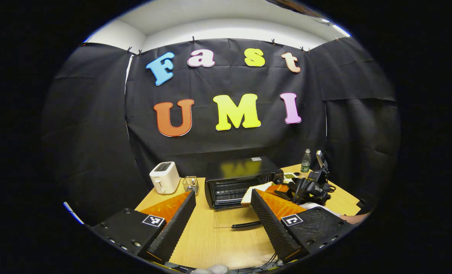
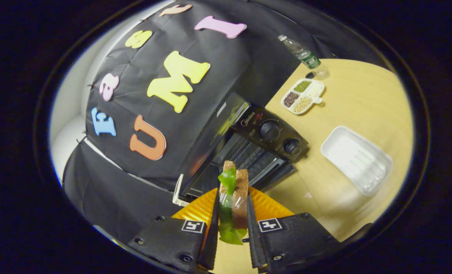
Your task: Open the electric oven with the left hand, put the food in, and close the electric oven.
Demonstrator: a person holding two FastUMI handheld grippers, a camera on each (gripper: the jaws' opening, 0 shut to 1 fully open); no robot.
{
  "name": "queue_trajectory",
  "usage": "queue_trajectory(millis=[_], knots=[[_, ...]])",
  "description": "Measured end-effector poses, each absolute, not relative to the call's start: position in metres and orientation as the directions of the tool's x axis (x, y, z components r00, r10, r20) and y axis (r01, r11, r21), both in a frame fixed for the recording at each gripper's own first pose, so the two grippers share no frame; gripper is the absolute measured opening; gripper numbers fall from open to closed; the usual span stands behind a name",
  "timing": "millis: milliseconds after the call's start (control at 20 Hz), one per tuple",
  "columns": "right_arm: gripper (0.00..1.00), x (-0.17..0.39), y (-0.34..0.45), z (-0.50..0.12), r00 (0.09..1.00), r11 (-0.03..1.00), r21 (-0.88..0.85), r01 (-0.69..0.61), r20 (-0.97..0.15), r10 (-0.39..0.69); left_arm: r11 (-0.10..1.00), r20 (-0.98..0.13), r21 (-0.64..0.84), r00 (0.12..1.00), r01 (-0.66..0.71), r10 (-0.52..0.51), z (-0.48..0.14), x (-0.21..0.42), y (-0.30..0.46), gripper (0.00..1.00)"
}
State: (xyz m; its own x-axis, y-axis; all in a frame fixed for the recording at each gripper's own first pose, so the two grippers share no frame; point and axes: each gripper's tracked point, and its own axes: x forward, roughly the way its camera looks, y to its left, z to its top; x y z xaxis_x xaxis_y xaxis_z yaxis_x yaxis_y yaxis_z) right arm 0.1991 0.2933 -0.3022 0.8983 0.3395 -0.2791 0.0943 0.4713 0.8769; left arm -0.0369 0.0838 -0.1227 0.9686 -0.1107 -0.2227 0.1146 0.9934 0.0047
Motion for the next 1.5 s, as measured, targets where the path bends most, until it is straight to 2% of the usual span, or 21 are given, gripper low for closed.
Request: queue_trajectory(millis=[300,800,850,900,950,1000,1050,1100,1150,1200,1300,1350,1400,1500], knots=[[0.38,0.247,0.331,-0.326,0.926,0.390,0.908,0.150,-0.267,0.267,0.995,-0.271,0.011,0.958,0.101,-0.094,-0.146,-0.045,0.103,0.95],[0.38,0.307,0.346,-0.348,0.935,0.397,0.899,0.188,-0.288,0.209,0.997,-0.297,-0.013,0.952,0.073,-0.074,-0.159,-0.037,0.117,0.95],[0.29,0.309,0.346,-0.350,0.933,0.406,0.893,0.193,-0.295,0.205,0.997,-0.303,-0.015,0.950,0.070,-0.071,-0.161,-0.036,0.118,0.95],[0.37,0.311,0.347,-0.352,0.931,0.421,0.887,0.191,-0.299,0.207,0.998,-0.307,-0.018,0.949,0.065,-0.068,-0.162,-0.035,0.120,0.95],[0.38,0.313,0.346,-0.353,0.930,0.440,0.878,0.191,-0.306,0.206,0.998,-0.308,-0.027,0.949,0.062,-0.068,-0.162,-0.034,0.120,0.95],[0.29,0.314,0.345,-0.354,0.930,0.449,0.873,0.190,-0.307,0.204,0.997,-0.312,-0.040,0.948,0.062,-0.071,-0.163,-0.034,0.119,0.95],[0.30,0.314,0.346,-0.353,0.929,0.457,0.869,0.191,-0.311,0.203,0.997,-0.316,-0.045,0.946,0.061,-0.072,-0.165,-0.032,0.118,0.95],[0.40,0.315,0.346,-0.354,0.927,0.472,0.861,0.188,-0.315,0.206,0.997,-0.318,-0.045,0.945,0.061,-0.072,-0.166,-0.030,0.117,0.95],[0.43,0.315,0.344,-0.356,0.923,0.495,0.848,0.190,-0.326,0.204,0.997,-0.321,-0.046,0.944,0.061,-0.073,-0.167,-0.029,0.116,0.96],[0.36,0.316,0.342,-0.356,0.923,0.520,0.833,0.189,-0.332,0.196,0.997,-0.324,-0.050,0.943,0.065,-0.077,-0.168,-0.029,0.115,0.96],[0.39,0.315,0.338,-0.356,0.921,0.564,0.802,0.194,-0.347,0.176,0.996,-0.318,-0.050,0.944,0.077,-0.089,-0.166,-0.026,0.111,0.96],[0.47,0.314,0.335,-0.359,0.915,0.591,0.780,0.205,-0.368,0.168,0.996,-0.319,-0.046,0.943,0.081,-0.091,-0.167,-0.023,0.108,0.95],[0.51,0.313,0.333,-0.362,0.908,0.627,0.751,0.208,-0.387,0.162,0.996,-0.318,-0.044,0.944,0.084,-0.093,-0.166,-0.022,0.108,0.96],[0.71,0.310,0.322,-0.364,0.897,0.709,0.669,0.223,-0.425,0.119,0.995,-0.308,-0.045,0.946,0.087,-0.097,-0.162,-0.018,0.106,0.96]])
